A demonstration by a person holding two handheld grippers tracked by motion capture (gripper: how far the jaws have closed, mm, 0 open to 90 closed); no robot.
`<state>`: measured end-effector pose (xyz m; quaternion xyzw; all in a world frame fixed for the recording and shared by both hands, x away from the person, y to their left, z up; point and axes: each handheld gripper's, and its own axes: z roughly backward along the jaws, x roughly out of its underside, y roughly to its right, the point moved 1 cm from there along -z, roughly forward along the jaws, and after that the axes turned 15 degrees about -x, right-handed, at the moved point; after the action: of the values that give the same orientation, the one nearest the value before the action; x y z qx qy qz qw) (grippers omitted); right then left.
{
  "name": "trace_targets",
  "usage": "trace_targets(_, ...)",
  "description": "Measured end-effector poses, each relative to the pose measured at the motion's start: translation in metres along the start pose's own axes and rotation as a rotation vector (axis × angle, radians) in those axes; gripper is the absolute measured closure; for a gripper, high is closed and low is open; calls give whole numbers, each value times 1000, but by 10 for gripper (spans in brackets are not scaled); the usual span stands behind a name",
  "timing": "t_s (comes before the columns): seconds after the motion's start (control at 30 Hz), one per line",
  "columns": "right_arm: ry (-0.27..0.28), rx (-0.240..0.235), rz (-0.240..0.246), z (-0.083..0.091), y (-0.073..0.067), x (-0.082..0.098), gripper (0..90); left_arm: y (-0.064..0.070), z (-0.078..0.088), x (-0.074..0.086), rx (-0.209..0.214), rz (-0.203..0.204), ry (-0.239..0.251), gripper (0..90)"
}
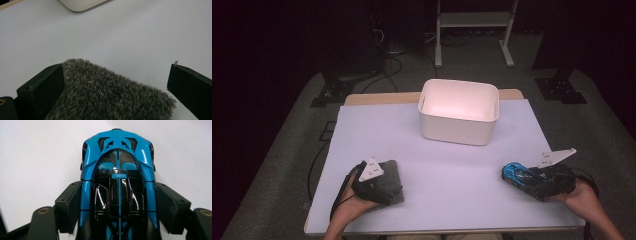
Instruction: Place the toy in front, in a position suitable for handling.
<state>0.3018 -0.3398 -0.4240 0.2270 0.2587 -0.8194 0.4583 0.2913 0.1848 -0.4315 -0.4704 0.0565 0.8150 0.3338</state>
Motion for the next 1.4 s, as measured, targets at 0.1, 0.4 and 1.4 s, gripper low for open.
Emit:
trace_targets(0.1, 5, -8, 22, 3, -6, -9, 271, -1, 1, 0, 0, 3, 1, 7)
trace_targets(0.4, 37, -80, 157, 6, -40, -63, 271, -4, 3, 1, -4, 9, 1, 8)
trace_targets(1.4, -141, -330, 393, -128, -74, -161, 271, -15, 8, 5, -3, 27, 1, 7)
